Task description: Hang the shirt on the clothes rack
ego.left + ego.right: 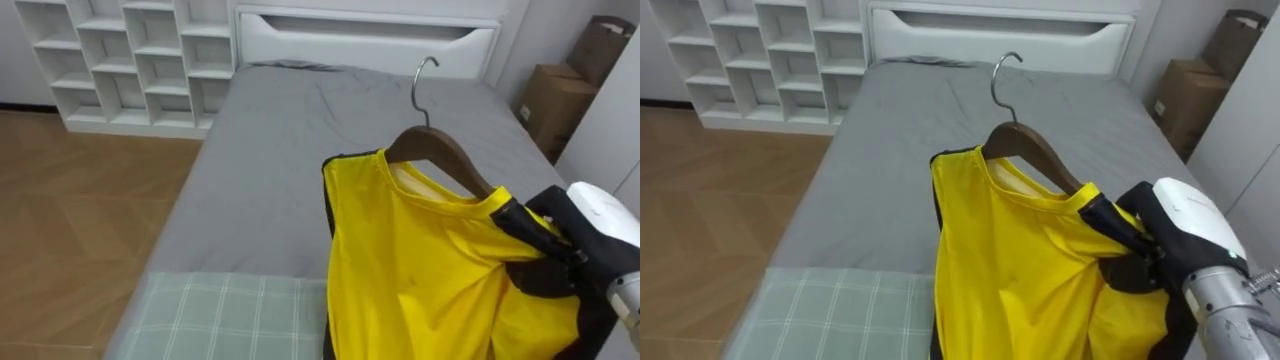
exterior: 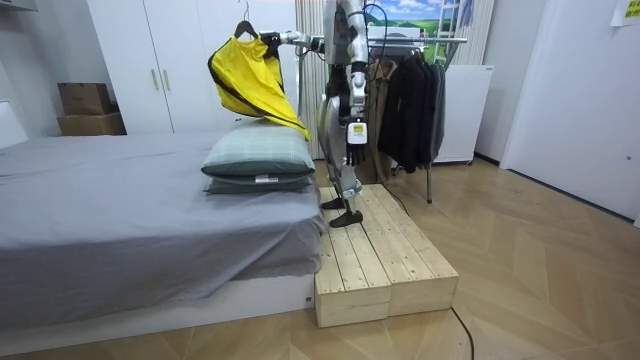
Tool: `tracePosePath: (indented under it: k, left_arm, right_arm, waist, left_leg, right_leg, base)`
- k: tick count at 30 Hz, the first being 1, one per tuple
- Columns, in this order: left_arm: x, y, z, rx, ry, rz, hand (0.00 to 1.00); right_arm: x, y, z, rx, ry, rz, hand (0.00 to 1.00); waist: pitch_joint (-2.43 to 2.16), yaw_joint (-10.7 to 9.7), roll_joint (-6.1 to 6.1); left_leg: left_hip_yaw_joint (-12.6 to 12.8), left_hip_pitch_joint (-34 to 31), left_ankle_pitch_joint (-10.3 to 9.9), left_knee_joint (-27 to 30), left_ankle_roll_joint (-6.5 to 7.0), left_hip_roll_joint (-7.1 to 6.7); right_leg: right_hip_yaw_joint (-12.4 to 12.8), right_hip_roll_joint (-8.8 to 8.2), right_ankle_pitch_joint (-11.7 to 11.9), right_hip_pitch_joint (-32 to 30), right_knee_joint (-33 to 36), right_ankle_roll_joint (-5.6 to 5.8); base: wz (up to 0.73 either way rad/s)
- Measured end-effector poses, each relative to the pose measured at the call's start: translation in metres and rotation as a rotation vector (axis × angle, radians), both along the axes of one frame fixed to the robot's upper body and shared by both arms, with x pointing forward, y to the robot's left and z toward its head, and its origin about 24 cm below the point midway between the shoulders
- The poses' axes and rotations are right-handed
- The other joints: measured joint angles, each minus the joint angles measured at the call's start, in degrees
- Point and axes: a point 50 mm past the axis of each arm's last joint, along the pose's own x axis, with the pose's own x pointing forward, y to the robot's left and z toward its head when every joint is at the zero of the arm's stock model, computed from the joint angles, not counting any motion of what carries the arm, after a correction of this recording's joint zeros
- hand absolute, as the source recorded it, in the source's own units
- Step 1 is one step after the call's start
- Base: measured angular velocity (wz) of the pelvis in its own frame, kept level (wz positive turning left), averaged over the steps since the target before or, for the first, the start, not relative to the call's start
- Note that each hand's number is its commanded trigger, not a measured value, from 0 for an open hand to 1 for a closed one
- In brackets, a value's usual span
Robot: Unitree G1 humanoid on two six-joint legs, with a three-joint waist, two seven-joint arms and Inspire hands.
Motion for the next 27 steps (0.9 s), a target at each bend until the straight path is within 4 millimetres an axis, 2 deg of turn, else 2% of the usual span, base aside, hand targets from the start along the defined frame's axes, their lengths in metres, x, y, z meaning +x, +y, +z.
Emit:
tracePosePath:
  k: [6,9,11,12,13,14,15,16,17,18,19,20,21,23,25,27]
  left_arm:
    - [0.009,-0.003,-0.002,-0.001,0.026,-0.123,0.00]
    - [0.014,-0.007,-0.003,-0.011,0.037,-0.182,0.00]
    - [0.019,-0.007,-0.003,-0.011,0.037,-0.195,0.00]
    - [0.020,-0.006,-0.003,-0.010,0.039,-0.198,0.00]
    - [0.026,-0.006,-0.003,-0.009,0.030,-0.203,0.00]
    - [0.025,-0.007,-0.004,-0.011,0.038,-0.203,0.00]
    - [0.024,-0.007,-0.004,-0.012,0.042,-0.205,0.00]
    - [0.025,-0.007,-0.004,-0.011,0.042,-0.205,0.00]
    - [0.023,-0.006,-0.003,-0.009,0.045,-0.202,0.00]
    - [0.023,-0.005,-0.003,-0.008,0.046,-0.201,0.00]
    - [0.025,-0.005,-0.003,-0.006,0.044,-0.201,0.00]
    - [0.026,-0.004,-0.003,-0.004,0.046,-0.201,0.00]
    - [0.026,-0.004,-0.003,-0.003,0.050,-0.200,0.00]
    - [0.029,-0.003,-0.002,0.001,0.063,-0.197,0.00]
    - [0.026,-0.002,-0.002,0.000,0.087,-0.199,0.00]
    - [0.022,-0.001,-0.002,-0.002,0.115,-0.204,0.00]
  right_arm:
    - [-0.011,-0.001,0.003,-0.007,-0.037,-0.009,1.00]
    - [-0.017,-0.004,-0.002,-0.007,-0.022,-0.027,1.00]
    - [-0.021,-0.006,-0.007,-0.002,-0.001,-0.035,1.00]
    - [-0.022,-0.007,-0.008,-0.001,0.004,-0.036,1.00]
    - [-0.024,-0.007,-0.010,0.003,0.012,-0.038,1.00]
    - [-0.024,-0.006,-0.011,0.014,0.014,-0.039,1.00]
    - [-0.024,-0.006,-0.012,0.020,0.013,-0.037,1.00]
    - [-0.024,-0.006,-0.010,0.029,0.007,-0.034,1.00]
    - [-0.024,-0.007,-0.011,0.033,0.002,-0.037,1.00]
    - [-0.024,-0.007,-0.011,0.035,0.000,-0.039,1.00]
    - [-0.024,-0.007,-0.011,0.034,0.001,-0.041,1.00]
    - [-0.024,-0.007,-0.011,0.034,0.003,-0.043,1.00]
    - [-0.024,-0.008,-0.011,0.033,0.003,-0.044,1.00]
    - [-0.024,-0.008,-0.011,0.036,0.003,-0.044,1.00]
    - [-0.024,-0.008,-0.011,0.041,0.002,-0.044,1.00]
    - [-0.024,-0.008,-0.011,0.041,0.000,-0.044,1.00]
  waist:
    - [0.00,-2.2,-0.59]
    - [0.13,-3.3,-0.61]
    - [0.43,-3.4,-1.14]
    - [0.48,-3.4,-1.23]
    - [0.54,-3.4,-1.38]
    - [0.71,-3.0,-1.23]
    - [0.72,-2.9,-1.18]
    - [0.78,-2.5,-1.03]
    - [1.04,-1.9,-0.62]
    - [1.16,-1.7,-0.45]
    - [1.15,-1.9,-0.24]
    - [1.02,-2.6,-0.03]
    - [1.02,-3.1,0.01]
    - [0.97,-4.1,0.45]
    - [0.72,-5.6,0.74]
    - [0.55,-5.3,0.64]
  left_leg:
    - [2.6,0.1,-0.1,-0.1,0.21,0.28]
    - [5.4,0.5,-0.9,-0.1,0.39,0.82]
    - [9.1,0.6,-1.5,0.1,0.30,1.57]
    - [10.1,0.7,-1.7,0.1,0.24,1.78]
    - [13.0,1.1,-2.6,0.3,0.00,2.42]
    - [16.4,1.5,-3.2,1.0,-0.18,3.10]
    - [17.9,1.5,-3.7,1.8,-0.34,3.49]
    - [21.4,1.8,-4.9,2.6,-0.64,4.38]
    - [24.7,2.3,-6.0,3.1,-0.97,5.14]
    - [26.3,2.5,-6.5,3.5,-1.18,5.54]
    - [28.9,3.2,-7.4,4.3,-1.51,6.17]
    - [30.8,3.7,-7.6,4.3,-1.81,6.34]
    - [31.6,4.2,-7.7,4.2,-1.89,6.35]
    - [34.3,5.3,-7.9,4.2,-2.35,6.52]
    - [34.8,5.6,-8.4,5.4,-2.70,7.15]
    - [36.2,6.0,-8.6,6.7,-3.15,7.49]
  right_leg:
    - [2.6,0.26,0.2,-1.0,0.2,0.17]
    - [5.0,0.77,0.3,-2.5,1.1,0.29]
    - [7.0,1.45,0.9,-4.3,2.4,0.22]
    - [7.6,1.67,0.9,-5.0,3.0,0.21]
    - [8.4,2.05,0.9,-6.2,4.0,0.20]
    - [6.6,2.06,1.1,-7.4,5.1,0.00]
    - [4.7,1.97,1.2,-7.9,5.4,-0.28]
    - [0.5,1.68,1.6,-9.0,6.2,-0.88]
    - [-3.6,0.94,2.0,-9.8,6.5,-1.45]
    - [-5.5,0.62,2.1,-10.0,6.9,-1.63]
    - [-8.3,0.18,2.3,-10.2,7.2,-1.96]
    - [-8.9,0.19,2.5,-9.9,7.1,-2.18]
    - [-8.9,0.23,2.5,-9.8,7.2,-2.23]
    - [-6.8,1.15,2.6,-10.0,7.1,-2.38]
    - [-6.5,1.60,2.5,-10.3,7.3,-2.46]
    - [-5.5,1.95,2.0,-10.9,8.4,-2.76]
  base:
    - [-0.20]
    - [-0.47]
    - [-0.77]
    - [-0.91]
    - [-1.09]
    - [-1.21]
    - [-1.43]
    - [-1.51]
    - [-1.49]
    - [-1.36]
    - [-1.12]
    - [-0.98]
    - [-0.75]
    - [-0.61]
    - [-0.34]
    - [-0.30]
